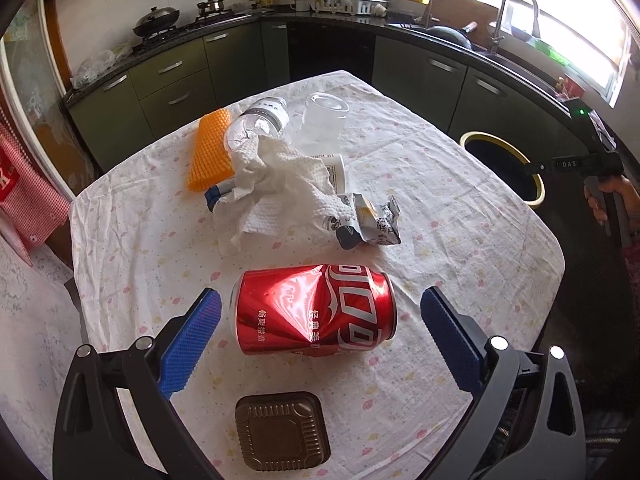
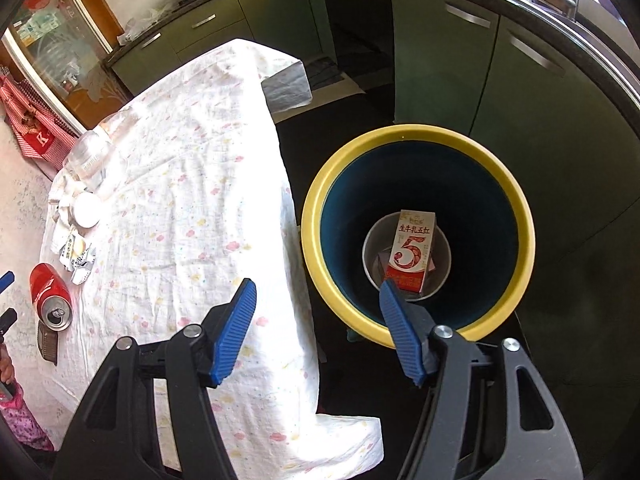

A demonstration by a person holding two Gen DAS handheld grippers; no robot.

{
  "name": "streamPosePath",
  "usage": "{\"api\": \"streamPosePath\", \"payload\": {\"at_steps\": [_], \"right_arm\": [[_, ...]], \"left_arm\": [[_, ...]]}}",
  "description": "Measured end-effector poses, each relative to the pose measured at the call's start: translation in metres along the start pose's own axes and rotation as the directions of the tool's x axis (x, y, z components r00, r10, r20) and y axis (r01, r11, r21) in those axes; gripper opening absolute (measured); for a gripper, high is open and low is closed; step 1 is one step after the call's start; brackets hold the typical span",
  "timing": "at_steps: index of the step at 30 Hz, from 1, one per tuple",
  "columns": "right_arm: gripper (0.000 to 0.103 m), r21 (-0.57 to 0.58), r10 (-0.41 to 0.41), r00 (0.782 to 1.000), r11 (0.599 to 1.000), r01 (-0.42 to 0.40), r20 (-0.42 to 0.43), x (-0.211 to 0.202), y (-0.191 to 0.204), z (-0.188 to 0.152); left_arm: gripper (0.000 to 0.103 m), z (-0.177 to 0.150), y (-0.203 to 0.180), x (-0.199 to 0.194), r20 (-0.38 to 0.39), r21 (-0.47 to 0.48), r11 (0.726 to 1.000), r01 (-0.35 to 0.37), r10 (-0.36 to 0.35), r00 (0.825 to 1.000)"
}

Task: Collect trash
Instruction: 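Grasp the red cola can with the left gripper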

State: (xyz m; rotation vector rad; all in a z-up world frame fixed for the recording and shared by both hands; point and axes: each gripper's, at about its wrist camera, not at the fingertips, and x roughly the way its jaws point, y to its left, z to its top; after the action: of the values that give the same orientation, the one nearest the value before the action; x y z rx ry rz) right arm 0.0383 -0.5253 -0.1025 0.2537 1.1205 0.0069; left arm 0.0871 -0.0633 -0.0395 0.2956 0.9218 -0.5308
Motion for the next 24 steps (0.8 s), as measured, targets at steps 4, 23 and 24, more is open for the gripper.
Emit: {"api": "streamPosePath", "payload": {"at_steps": [4,23,24], "right_arm": [[0.062,-0.01,0.004,1.0,1.0,-0.004,-0.01,0.003,0.005,-0.001],[0.063,-0.03,0.013,0.999,0.999,-0.014,-0.049,0.013,0.019,0.002],[0.063,-0.03,0.013,0.999,0.999,-0.014,-0.051,0.014,0.019,0.002]], "left_arm": [[0.098,0.001,0.002,0.001,-0.021,0.137,0.989,0.06,-0.057,0.998],[0.092,0.003,-0.033,0.058,-0.364,0.755,0.566,0.331,-0.058,0.93],[0.091,0.004,-0.033,0.064,-0.379,0.752,0.562,0.344,-0.058,0.924]]}}
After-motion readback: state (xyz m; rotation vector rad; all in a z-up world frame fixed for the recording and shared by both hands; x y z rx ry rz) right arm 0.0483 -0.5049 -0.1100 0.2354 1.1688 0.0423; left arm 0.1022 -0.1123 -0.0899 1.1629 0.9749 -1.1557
